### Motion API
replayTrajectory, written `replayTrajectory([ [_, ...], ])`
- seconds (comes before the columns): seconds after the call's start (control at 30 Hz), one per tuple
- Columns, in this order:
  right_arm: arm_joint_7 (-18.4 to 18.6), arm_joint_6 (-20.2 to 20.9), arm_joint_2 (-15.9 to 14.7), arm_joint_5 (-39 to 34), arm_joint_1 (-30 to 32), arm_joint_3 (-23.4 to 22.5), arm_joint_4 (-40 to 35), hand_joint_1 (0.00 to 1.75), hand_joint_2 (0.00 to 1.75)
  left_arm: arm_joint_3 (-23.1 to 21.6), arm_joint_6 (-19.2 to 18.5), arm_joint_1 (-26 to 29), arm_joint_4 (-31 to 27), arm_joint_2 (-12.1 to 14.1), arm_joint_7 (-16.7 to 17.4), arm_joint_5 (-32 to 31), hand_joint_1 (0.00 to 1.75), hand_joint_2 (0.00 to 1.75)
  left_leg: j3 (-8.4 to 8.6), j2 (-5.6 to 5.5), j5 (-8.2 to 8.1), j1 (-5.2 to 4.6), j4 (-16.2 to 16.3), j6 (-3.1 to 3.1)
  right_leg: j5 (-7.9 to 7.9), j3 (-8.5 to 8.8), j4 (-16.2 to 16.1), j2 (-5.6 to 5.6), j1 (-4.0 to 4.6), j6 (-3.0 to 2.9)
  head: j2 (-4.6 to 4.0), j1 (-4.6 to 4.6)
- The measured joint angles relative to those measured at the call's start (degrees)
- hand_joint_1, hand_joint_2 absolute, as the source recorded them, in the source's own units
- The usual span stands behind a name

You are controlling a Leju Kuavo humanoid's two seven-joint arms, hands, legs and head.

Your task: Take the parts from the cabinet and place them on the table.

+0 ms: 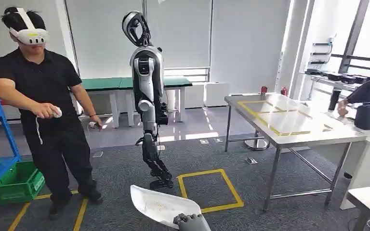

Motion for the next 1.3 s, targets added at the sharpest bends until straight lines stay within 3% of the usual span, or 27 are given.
replayTrajectory([
  [0.03, 0.2, -0.2, -0.4, 0.0, 0.5, -0.1, 0.0, 1.69, 1.75, 0.0, 0.1, 0.0, 0.0, 0.0, 0.3, 0.0, 0.00, 0.00, 0.01, 0.74, -0.06, -0.05, 0.1, 0.09, 0.32, -0.24, 0.8, -0.06, 0.01, -0.06, 0.00, 0.02],
  [0.1, 0.3, -0.3, -1.0, -0.1, 0.9, -0.5, 0.2, 1.69, 1.75, -0.1, 0.2, 0.0, 0.0, -0.2, 0.7, -0.1, 0.00, 0.00, 0.03, 2.03, -0.29, -0.11, 0.3, 0.03, 3.60, 3.25, -5.1, -0.41, 0.11, -0.41, 0.00, 0.07],
  [0.13, 0.4, -0.5, -1.1, -0.1, 0.8, -0.9, 0.2, 1.69, 1.75, -0.2, 0.2, -0.1, 0.0, -0.3, 1.1, -0.2, 0.00, 0.00, 0.08, 2.74, -0.50, -0.13, 0.5, -0.10, 5.68, 6.39, -10.7, -1.38, 0.35, -0.76, 0.00, 0.11],
  [0.17, 0.6, -0.7, -1.2, -0.1, 0.6, -1.1, 0.2, 1.69, 1.75, -0.2, 0.1, -0.1, 0.0, -0.3, 1.4, -0.2, 0.00, 0.00, 0.18, 3.40, -0.80, -0.23, 0.7, -0.32, 6.50, 9.32, -15.6, -4.54, 0.95, -1.37, 0.00, 0.13],
  [0.2, 1.0, -0.8, -1.2, -0.1, 0.5, -1.2, 0.2, 1.69, 1.75, -0.4, -0.1, -0.1, 0.0, -0.3, 1.8, -0.6, 0.00, 0.00, 0.02, 3.96, -1.18, -0.83, 1.0, -0.72, 5.94, 9.82, -16.4, -5.66, 1.56, -1.80, 0.00, 0.13],
  [0.23, 1.4, -0.9, -1.3, -0.1, 0.4, -1.3, 0.2, 1.69, 1.75, -0.5, -0.4, -0.2, 0.0, -0.3, 2.2, -0.9, 0.00, 0.00, 0.18, 4.48, -1.20, -0.80, 1.0, -0.86, 6.19, 9.65, -16.5, -4.49, 1.41, -1.99, 0.00, -0.07],
  [0.33, 2.1, -0.9, -2.9, -0.2, 0.2, -2.3, 0.2, 1.69, 1.75, -1.4, -1.4, -0.8, 0.0, -0.7, 3.5, -2.4, 0.00, 0.00, 0.62, 5.93, -1.44, -0.71, 0.8, -1.60, 6.50, 9.57, -16.9, -2.82, 1.27, -2.66, 0.00, -0.02],
  [0.4, 2.9, -1.4, -3.5, -0.4, -0.2, -3.0, 0.2, 1.69, 1.75, -2.5, -2.1, -1.2, 0.1, -0.9, 4.2, -3.8, 0.00, 0.00, -0.69, 1.19, -3.96, -0.35, 3.8, -2.16, 6.81, 9.80, -17.3, -1.81, 0.64, -3.08, 0.00, -0.04],
  [0.43, 2.9, -1.6, -3.6, -0.4, -0.4, -3.2, 0.2, 1.69, 1.75, -3.0, -2.2, -1.2, 0.1, -1.0, 4.6, -4.4, 0.00, 0.00, -2.37, -0.01, -6.15, -0.27, 7.8, -2.35, 6.93, 9.74, -17.3, -1.10, 0.56, -3.27, 0.00, -0.07],
  [0.5, 3.4, -1.9, -3.8, -0.8, -0.5, -3.8, 0.2, 1.69, 1.75, -3.8, -1.7, -1.1, 0.2, -1.1, 5.4, -5.4, 0.00, 0.00, -5.77, -0.77, -8.90, -0.09, 15.3, -2.63, 6.98, 9.71, -17.3, 0.43, 0.57, -3.33, 0.00, -0.13],
  [0.53, 3.4, -2.0, -4.1, -1.1, -0.4, -4.2, 0.2, 1.69, 1.75, -4.3, -1.2, -1.1, 0.3, -1.2, 5.8, -5.6, 0.00, 0.00, -6.61, -0.78, -8.67, -0.06, 16.7, -2.69, 7.04, 9.66, -17.2, 1.29, 0.53, -3.24, 0.00, -0.22],
  [0.57, 3.4, -2.0, -4.6, -1.2, -0.3, -4.8, 0.2, 1.69, 1.75, -4.7, -0.8, -1.2, 0.3, -1.3, 6.1, -5.7, 0.00, 0.00, -6.18, -0.79, -7.02, 0.02, 15.4, -2.76, 7.16, 9.62, -17.2, 2.17, 0.43, -3.05, 0.00, -0.24],
  [0.63, 4.1, -2.0, -5.3, -0.7, -0.4, -5.6, 0.2, 1.69, 1.75, -5.2, -0.9, -1.7, 0.3, -1.5, 6.4, -5.8, 0.00, 0.00, -2.76, -1.54, -2.00, 0.46, 7.7, -2.88, 7.31, 9.52, -17.0, 3.67, 0.19, -2.66, 0.00, -0.26],
  [0.67, 4.1, -2.0, -5.6, -0.4, -0.6, -5.6, 0.2, 1.69, 1.75, -5.4, -1.2, -1.9, 0.3, -1.6, 6.5, -6.1, 0.00, 0.00, -0.97, -3.50, -0.24, 0.88, 3.5, -3.07, 7.33, 9.33, -16.7, 4.30, 0.06, -2.34, 0.00, -0.28],
  [0.7, 4.1, -2.0, -5.8, 0.0, -0.8, -5.6, 0.2, 1.69, 1.75, -5.8, -1.2, -2.1, 0.4, -1.9, 6.6, -6.3, 0.00, 0.00, -0.65, -6.60, -1.30, 0.91, 2.4, -3.24, 7.52, 8.87, -16.5, 5.00, 0.19, -1.80, 0.00, -0.28],
  [0.83, 4.0, -1.9, -6.4, 0.3, -1.0, -5.9, 0.2, 1.69, 1.75, -6.5, -0.6, -2.6, 0.4, -2.2, 6.6, -6.2, 0.00, 0.00, -0.49, -4.56, -0.78, 0.47, 1.8, -1.38, 9.15, 7.81, -17.3, 7.85, -0.31, 0.43, 0.00, -0.20],
  [0.87, 4.0, -1.9, -6.9, 0.3, -0.9, -6.1, 0.2, 1.69, 1.75, -6.6, -0.7, -2.9, 0.4, -2.4, 6.6, -6.0, 0.00, 0.00, -0.44, -3.69, -0.37, 0.83, 1.5, -0.74, 8.84, 7.48, -17.0, 6.50, -0.48, 0.39, 0.00, -0.18],
  [0.9, 4.1, -2.0, -6.9, 0.3, -1.0, -6.3, 0.2, 1.69, 1.75, -6.6, -1.1, -3.0, 0.4, -2.4, 6.5, -6.0, 0.00, 0.00, -0.50, -3.33, -0.16, 0.60, 1.3, -0.39, 7.42, 6.62, -15.2, 2.99, 0.12, 0.38, 0.00, 0.15],
  [0.93, 4.1, -2.1, -7.0, 0.3, -1.2, -6.6, 0.2, 1.69, 1.75, -6.6, -1.4, -3.0, 0.4, -2.3, 6.4, -6.0, 0.00, 0.00, -0.62, -2.39, -0.08, 0.28, 1.3, 0.12, 4.92, 4.76, -11.0, 0.95, 0.17, 0.50, 0.00, 0.19],
  [1.0, 4.0, -2.3, -7.2, 0.2, -0.8, -6.8, 0.2, 1.69, 1.75, -6.7, -1.6, -2.8, 0.4, -2.4, 6.4, -6.3, 0.00, 0.00, -0.79, -0.72, -0.07, -0.14, 1.3, 0.31, 0.85, 0.71, -1.5, -0.06, 0.17, 0.56, 0.00, 0.28],
  [1.03, 3.8, -2.5, -7.4, 0.2, -0.4, -7.0, 0.2, 1.69, 1.75, -6.8, -1.6, -2.8, 0.4, -2.5, 6.4, -6.4, 0.00, 0.00, -0.89, 0.08, -0.06, -0.26, 1.3, 0.39, 0.26, -0.18, 1.0, -0.09, 0.17, 0.54, 0.00, 0.28],
  [1.07, 3.7, -2.7, -7.7, 0.2, 0.0, -7.0, 0.2, 1.69, 1.75, -6.9, -1.6, -2.8, 0.4, -2.8, 6.4, -6.4, 0.00, 0.00, -0.90, 0.78, -0.06, -0.37, 1.3, 0.39, 0.77, 0.35, 0.6, -0.13, 0.20, 0.45, 0.00, 0.31],
  [1.1, 3.5, -2.9, -7.9, 0.3, 0.4, -7.1, 0.2, 1.69, 1.75, -7.0, -1.6, -2.8, 0.4, -3.1, 6.3, -6.4, 0.00, 0.00, -0.89, 1.49, -0.07, -0.44, 1.4, 0.41, 2.27, 2.37, -2.4, -0.30, 0.28, 0.25, 0.00, 0.31],
  [1.13, 3.4, -3.1, -8.3, 0.3, 0.6, -7.1, 0.2, 1.69, 1.75, -7.1, -1.6, -2.9, 0.4, -3.5, 6.3, -6.4, 0.00, 0.00, -0.88, 2.23, -0.10, -0.53, 1.4, 0.42, 4.38, 5.66, -7.8, -0.82, 0.45, -0.07, 0.00, 0.35],
  [1.17, 3.2, -3.3, -8.5, 0.3, 0.5, -7.2, 0.2, 1.69, 1.75, -7.1, -1.6, -3.0, 0.4, -3.7, 6.3, -6.4, 0.00, 0.00, -0.85, 2.89, -0.15, -0.60, 1.4, 0.36, 5.93, 8.89, -13.1, -2.38, 0.79, -0.54, 0.00, 0.37],
  [1.2, 3.2, -3.5, -8.6, 0.3, 0.4, -7.3, 0.1, 1.69, 1.75, -7.1, -1.6, -3.1, 0.4, -3.9, 6.3, -6.4, 0.00, 0.00, -0.94, 3.53, -0.28, -0.83, 1.5, 0.16, 5.10, 10.44, -16.5, -5.18, 1.52, -1.34, 0.00, 0.37],
  [1.3, 3.1, -3.6, -9.0, 0.3, 0.6, -7.5, 0.0, 1.69, 1.75, -7.1, -1.6, -3.2, 0.4, -4.2, 6.2, -6.4, 0.00, 0.00, -0.71, 5.13, -0.33, -0.85, 1.3, -0.64, 5.89, 10.39, -16.6, -3.33, 1.85, -1.93, 0.00, 0.31],
])
